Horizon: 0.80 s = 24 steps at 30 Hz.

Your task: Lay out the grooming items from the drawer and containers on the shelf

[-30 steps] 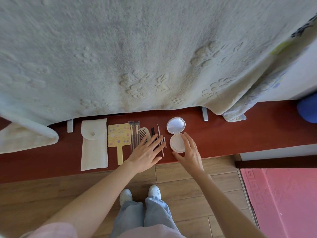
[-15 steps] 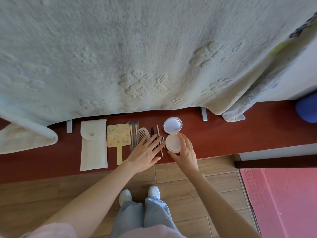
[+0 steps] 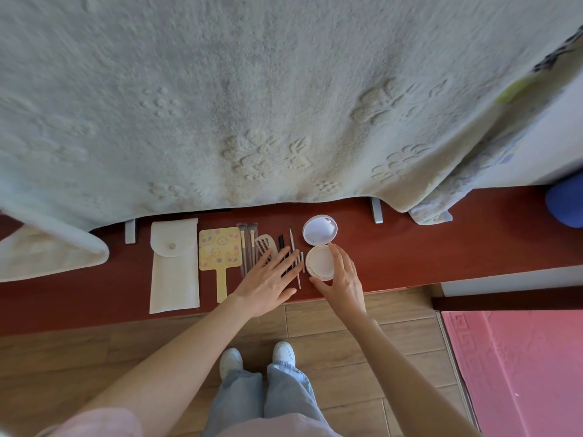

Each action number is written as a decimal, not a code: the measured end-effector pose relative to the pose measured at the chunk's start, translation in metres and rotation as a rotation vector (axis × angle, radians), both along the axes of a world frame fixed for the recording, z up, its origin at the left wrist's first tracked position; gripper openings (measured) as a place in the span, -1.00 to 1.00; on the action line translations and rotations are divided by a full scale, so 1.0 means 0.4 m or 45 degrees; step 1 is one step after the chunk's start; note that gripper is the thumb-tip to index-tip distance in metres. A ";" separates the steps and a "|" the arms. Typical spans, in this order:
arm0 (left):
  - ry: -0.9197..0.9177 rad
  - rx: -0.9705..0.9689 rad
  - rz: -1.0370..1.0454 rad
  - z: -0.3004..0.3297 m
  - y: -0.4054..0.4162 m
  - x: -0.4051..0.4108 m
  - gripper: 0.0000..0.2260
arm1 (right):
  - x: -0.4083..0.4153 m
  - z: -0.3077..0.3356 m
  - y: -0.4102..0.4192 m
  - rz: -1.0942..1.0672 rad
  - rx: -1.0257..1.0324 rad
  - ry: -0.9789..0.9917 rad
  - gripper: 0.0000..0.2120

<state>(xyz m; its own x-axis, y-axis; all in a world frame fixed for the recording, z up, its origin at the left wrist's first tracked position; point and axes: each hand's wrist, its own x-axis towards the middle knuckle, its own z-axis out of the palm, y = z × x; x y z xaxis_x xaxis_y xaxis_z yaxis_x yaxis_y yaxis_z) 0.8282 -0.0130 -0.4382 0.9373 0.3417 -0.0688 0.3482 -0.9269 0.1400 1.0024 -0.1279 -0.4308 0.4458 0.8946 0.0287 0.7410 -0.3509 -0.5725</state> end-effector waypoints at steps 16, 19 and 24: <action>0.046 -0.004 0.001 0.011 -0.003 -0.002 -0.50 | -0.002 0.002 -0.006 -0.009 -0.008 -0.005 -0.19; 0.045 0.008 0.018 0.020 -0.005 -0.003 -0.49 | -0.003 0.005 -0.006 -0.026 -0.021 -0.019 -0.17; 0.036 0.043 0.048 0.041 0.002 -0.008 -0.50 | -0.005 -0.001 -0.008 -0.024 0.029 -0.023 -0.15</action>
